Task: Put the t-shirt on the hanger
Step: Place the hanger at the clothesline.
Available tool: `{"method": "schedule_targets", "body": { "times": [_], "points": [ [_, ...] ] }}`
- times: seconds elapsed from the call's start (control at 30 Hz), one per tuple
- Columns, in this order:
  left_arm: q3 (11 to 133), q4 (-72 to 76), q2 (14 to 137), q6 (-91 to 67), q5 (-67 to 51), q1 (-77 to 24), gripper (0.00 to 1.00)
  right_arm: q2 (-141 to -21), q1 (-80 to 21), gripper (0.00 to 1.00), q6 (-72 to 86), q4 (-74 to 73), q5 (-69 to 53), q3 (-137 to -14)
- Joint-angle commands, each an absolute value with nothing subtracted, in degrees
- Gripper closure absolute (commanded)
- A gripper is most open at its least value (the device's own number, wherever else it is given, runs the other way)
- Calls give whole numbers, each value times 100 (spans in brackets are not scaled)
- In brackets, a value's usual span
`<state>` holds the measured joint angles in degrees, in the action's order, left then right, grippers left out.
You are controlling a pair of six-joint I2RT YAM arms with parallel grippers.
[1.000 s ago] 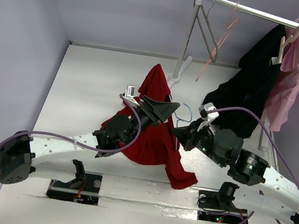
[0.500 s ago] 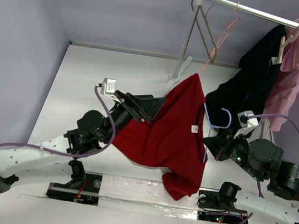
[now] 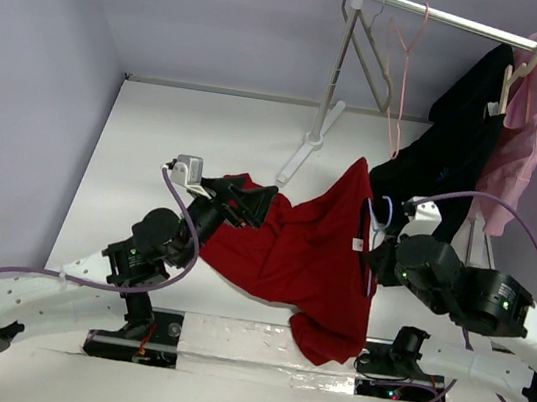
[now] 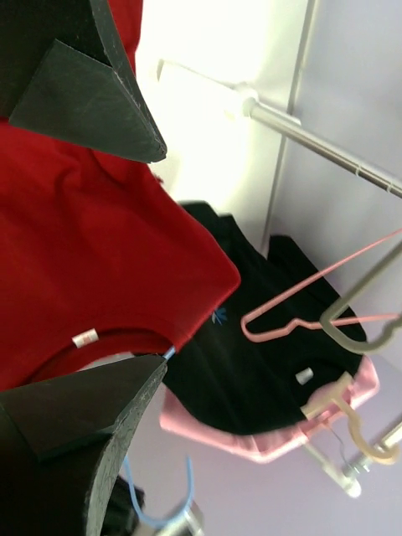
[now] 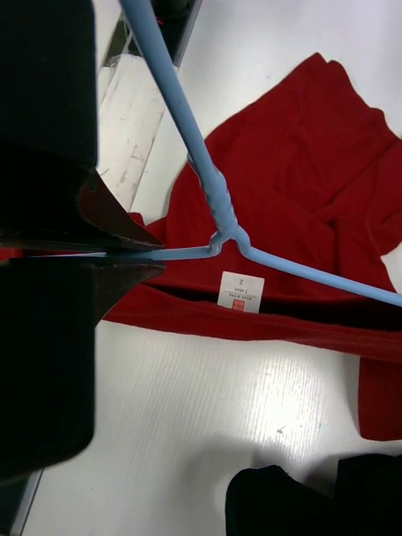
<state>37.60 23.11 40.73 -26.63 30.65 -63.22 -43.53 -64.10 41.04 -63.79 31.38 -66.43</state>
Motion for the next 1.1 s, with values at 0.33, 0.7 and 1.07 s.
{"method": "schedule_targets", "body": {
  "times": [0.33, 0.7, 1.07],
  "points": [
    [3394, 3101, 4333, -1548, 3488, -6293, 1, -4692, -4916, 100, 3412, -5627, 3130, -6478],
    [2795, 3401, 4105, -1292, 3797, -6293, 1, -5001, -2550, 100, 1952, -3965, 1750, -6038],
    [2681, 3524, 4105, -1301, 3806, -6293, 1, -5309, -1485, 100, 1503, -3278, 1336, -6301]
  ]
}}
